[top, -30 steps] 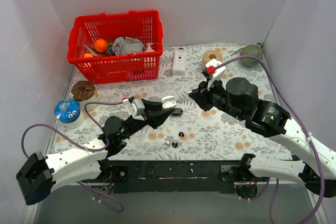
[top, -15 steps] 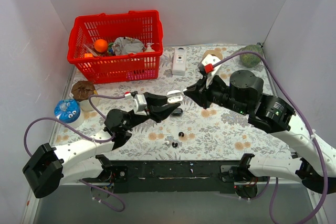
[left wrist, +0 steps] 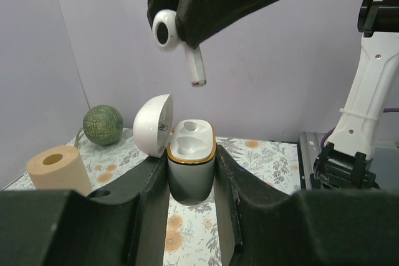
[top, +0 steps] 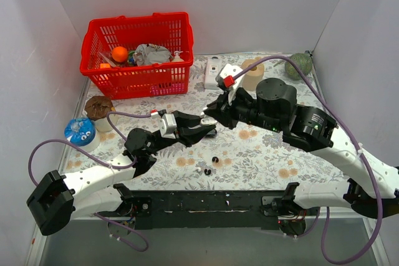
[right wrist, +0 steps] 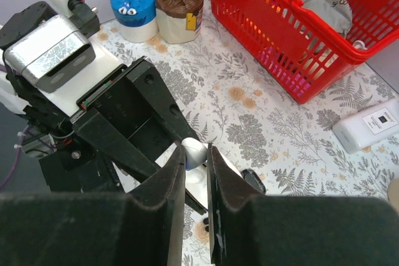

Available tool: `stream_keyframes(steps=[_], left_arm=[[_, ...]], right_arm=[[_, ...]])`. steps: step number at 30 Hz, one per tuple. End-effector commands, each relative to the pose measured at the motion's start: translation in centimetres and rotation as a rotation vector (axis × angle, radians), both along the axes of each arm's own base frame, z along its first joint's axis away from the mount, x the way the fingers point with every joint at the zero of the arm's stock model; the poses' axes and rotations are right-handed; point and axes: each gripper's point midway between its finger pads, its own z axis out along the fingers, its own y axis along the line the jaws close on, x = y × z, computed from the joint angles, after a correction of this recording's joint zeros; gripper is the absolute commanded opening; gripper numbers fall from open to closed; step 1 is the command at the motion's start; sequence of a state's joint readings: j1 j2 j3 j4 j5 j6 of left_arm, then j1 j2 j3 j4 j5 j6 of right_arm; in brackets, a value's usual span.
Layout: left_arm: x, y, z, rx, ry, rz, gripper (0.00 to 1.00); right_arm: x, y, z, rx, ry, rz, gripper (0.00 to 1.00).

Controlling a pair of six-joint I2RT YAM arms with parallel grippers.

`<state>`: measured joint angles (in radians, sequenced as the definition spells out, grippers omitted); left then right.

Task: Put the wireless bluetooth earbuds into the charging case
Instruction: Place the earbud in the charging case.

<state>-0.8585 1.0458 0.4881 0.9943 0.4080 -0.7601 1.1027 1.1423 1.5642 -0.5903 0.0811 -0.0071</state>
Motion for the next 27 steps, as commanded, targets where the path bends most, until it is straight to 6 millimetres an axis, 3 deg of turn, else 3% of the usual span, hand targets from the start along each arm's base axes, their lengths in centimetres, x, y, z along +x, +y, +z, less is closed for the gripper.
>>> stream_keyframes(steps=[1,10,27], left_arm=[[-0.2,0.4,1.5,-0.007,-0.058,0.011,0.00],[0.0,0.7,1.9,-0.011,-0.050,0.031,0.00],[0.1,0.7,1.3,-0.022,0.057,0.013,0.00]], right_arm=[[-0.5,0.4,1.2,-0.007,-0.033,0.014,0.01],[-0.5,0.2,-1.4,-0.103,-0.011,-0.030,0.01],[1.2,-0.1,-2.6,0.012,-0.001,-0.169,0.01]])
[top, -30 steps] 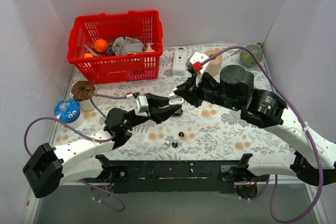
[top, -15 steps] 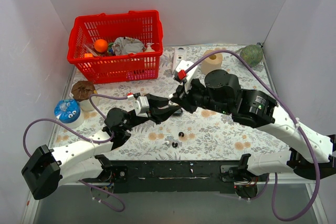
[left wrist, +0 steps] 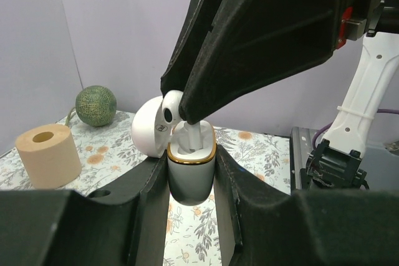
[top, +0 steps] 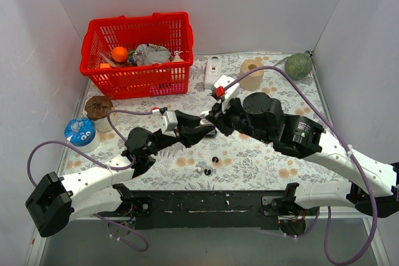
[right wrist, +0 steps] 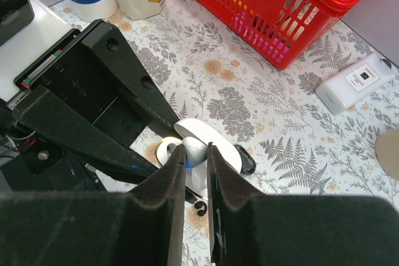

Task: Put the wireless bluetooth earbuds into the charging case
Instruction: Place the earbud in the charging case.

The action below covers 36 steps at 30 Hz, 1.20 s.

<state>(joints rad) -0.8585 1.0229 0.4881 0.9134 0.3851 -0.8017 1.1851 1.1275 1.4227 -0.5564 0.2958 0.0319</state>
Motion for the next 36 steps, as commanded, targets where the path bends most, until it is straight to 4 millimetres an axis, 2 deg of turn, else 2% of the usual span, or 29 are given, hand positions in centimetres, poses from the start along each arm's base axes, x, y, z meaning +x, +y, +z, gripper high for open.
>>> stream_keyframes(steps=[1,10,36], left_arm=[[-0.1,0.6,2.2,-0.047,-0.025,0.010,0.00],[-0.1,0.4,1.8,-0.040,-0.016,0.004,0.00],[0.2,0.0,2.6,-0.049,-0.018,-0.002,0.00]], right_arm=[[0.4,0.1,2.1,0.098,-0.024,-0.033,0.01],[0.2,0.2,3.3,0.138,-0.039,-0.028,0.01],[-0.9,1.4,0.4,0.057,-0.024,0.020,0.01]])
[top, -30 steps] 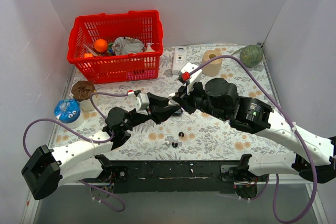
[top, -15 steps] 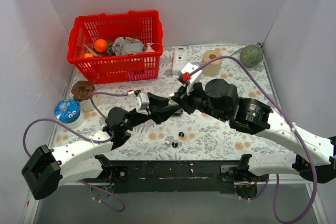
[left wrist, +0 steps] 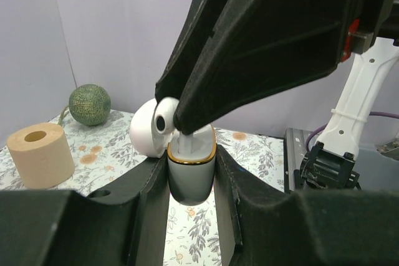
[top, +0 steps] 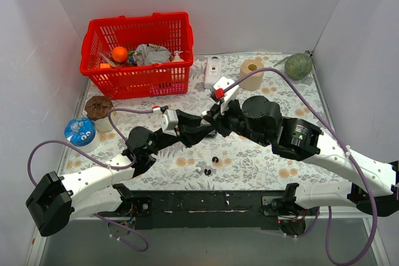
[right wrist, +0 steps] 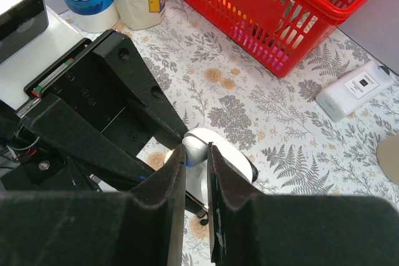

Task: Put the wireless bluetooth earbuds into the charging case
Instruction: Place the earbud in the charging case.

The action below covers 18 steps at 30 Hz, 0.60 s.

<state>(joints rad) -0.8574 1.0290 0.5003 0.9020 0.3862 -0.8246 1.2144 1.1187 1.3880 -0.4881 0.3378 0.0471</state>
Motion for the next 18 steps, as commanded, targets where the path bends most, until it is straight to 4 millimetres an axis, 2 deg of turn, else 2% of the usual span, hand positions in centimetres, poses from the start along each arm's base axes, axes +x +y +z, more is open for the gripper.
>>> stream_keyframes(steps=[1,8,9,12,15,18], left_arm=[[0.2,0.1,2.3,-0.043,-0.038,0.009,0.00],[0.2,0.1,2.3,-0.042,-0.035,0.009,0.00],[0.2,0.1,2.3,-0.041,-0.034,0.009,0.00],[0.2,0.1,2.2,-0.040,-0.032,0.007,0.00],[0.1,0.1,2.1,-0.041,-0.030,0.005,0.00],[0.0,0.2,2.0,-0.041,-0.027,0.003,0.00]], right_arm=[[-0.8,0.8,-0.1,0.005,-0.009,0.035,0.01],[-0.8,0.8,-0.2,-0.006,-0.014,0.013,0.03],[-0.7,0.7,-0.1,-0.001,-0.014,0.008,0.16],[-0.5,0.4,0.7,0.033,-0.014,-0.016,0.35],[-0.4,0.1,1.5,0.059,-0.015,-0.034,0.42],[-0.4,0.2,1.7,0.067,-0.015,-0.038,0.44]])
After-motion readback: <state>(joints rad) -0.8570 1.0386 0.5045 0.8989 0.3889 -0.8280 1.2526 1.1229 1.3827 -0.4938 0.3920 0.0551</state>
